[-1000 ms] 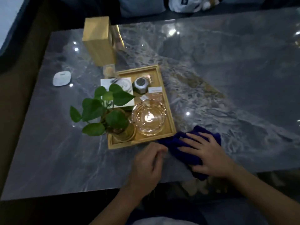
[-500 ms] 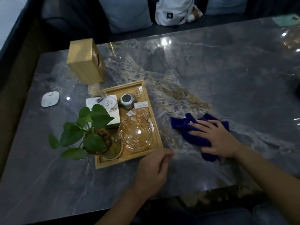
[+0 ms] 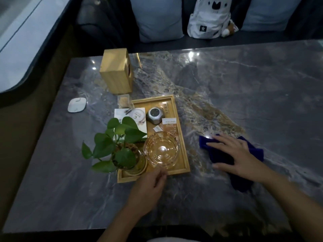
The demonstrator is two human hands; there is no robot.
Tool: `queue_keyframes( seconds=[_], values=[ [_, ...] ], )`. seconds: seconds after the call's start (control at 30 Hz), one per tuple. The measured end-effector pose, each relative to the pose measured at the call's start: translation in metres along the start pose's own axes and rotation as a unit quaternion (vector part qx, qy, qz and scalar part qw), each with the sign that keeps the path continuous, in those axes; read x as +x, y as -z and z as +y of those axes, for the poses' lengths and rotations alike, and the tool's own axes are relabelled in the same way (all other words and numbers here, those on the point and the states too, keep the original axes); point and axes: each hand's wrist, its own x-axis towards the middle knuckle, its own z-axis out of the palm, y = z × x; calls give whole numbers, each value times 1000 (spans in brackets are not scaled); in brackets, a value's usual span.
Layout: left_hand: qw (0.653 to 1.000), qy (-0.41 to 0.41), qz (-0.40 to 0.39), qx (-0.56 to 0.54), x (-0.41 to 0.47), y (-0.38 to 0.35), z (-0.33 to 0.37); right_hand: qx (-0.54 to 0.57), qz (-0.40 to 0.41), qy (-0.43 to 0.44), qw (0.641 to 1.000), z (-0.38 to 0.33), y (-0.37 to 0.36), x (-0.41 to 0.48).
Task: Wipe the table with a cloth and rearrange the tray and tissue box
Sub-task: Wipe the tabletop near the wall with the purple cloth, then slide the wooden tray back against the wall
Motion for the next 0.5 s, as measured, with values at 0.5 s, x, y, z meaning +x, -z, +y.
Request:
queue_keyframes(
  seconds=[0.5],
  values=[
    [933, 334, 107, -85, -14, 48, -49, 185, 63, -198, 960, -64, -30, 99]
  ],
)
